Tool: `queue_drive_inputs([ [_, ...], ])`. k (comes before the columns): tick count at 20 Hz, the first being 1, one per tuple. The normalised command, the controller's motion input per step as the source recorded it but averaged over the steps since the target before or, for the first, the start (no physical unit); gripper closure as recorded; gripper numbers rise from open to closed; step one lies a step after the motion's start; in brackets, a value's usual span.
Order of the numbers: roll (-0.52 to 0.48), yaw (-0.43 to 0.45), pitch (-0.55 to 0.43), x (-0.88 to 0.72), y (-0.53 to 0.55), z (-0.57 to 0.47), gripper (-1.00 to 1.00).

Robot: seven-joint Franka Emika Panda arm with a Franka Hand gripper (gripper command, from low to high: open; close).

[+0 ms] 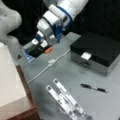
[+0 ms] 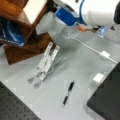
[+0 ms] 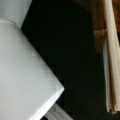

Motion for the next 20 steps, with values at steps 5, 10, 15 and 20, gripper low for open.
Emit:
queue_drive_inputs([
  [5, -0.278, 0.063, 0.157, -0.03, -0.23, 0.05, -1.00],
  [10, -0.246, 0.108, 0.123, -0.09, -0.27, 0.09, -1.00],
  [15, -0.205, 0.210, 0.152, -0.14, -0.37, 0.19, -1.00],
  [20, -0.133, 0.241, 0.097, -0.17, -0.40, 0.13, -1.00],
])
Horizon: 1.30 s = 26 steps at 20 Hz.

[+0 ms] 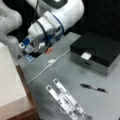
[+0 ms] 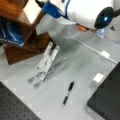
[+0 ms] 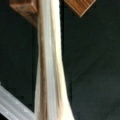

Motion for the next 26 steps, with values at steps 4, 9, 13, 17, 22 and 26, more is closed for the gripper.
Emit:
queue_drive_inputs([
  [4, -0.081, 0.276, 0.017, -0.18, -0.44, 0.04, -1.00],
  [9, -0.024, 0.239, 0.025, -0.22, -0.41, -0.01, -1.00],
  [13, -0.040, 0.129, 0.043, -0.27, -0.20, 0.01, -1.00],
  [17, -0.052, 0.136, 0.044, -0.26, 0.04, 0.03, -1.00],
  [22, -0.021, 0.123, 0.044, -0.25, 0.13, 0.01, -1.00],
  [26, 0.075, 0.098, 0.043, -0.22, 0.06, 0.01, 1.00],
])
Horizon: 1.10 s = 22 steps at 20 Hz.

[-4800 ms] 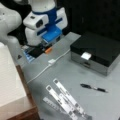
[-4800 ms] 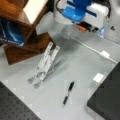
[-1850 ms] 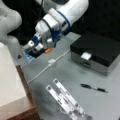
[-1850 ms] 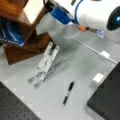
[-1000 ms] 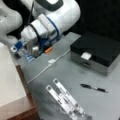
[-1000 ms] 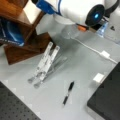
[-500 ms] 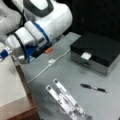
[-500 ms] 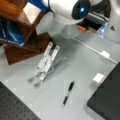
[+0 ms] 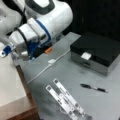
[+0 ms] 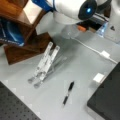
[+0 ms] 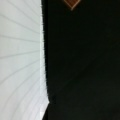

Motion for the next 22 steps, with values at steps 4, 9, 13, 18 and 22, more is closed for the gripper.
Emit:
queue_drive_inputs([
  [4, 0.194, 0.132, -0.023, -0.19, -0.06, -0.03, 1.00],
  [9, 0.220, 0.138, -0.018, -0.20, -0.13, -0.01, 1.00],
  [13, 0.210, 0.130, -0.021, -0.19, -0.10, 0.03, 1.00],
  [18, 0.199, 0.139, -0.020, -0.16, -0.05, 0.03, 1.00],
  [22, 0.136, 0.231, 0.036, -0.09, 0.08, 0.03, 1.00],
])
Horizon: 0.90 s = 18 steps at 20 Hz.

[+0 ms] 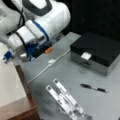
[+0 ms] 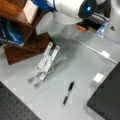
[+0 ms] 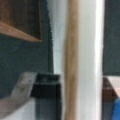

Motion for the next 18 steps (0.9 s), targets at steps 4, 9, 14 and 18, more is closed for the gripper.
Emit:
queue_drive_inputs([
  [4, 0.096, 0.353, 0.077, -0.02, 0.28, 0.04, 1.00],
  [9, 0.107, 0.330, 0.025, -0.04, 0.36, 0.04, 1.00],
  [14, 0.116, 0.340, -0.037, -0.05, 0.34, -0.02, 1.00],
  [18, 0.110, 0.406, -0.093, -0.05, 0.28, -0.07, 1.00],
])
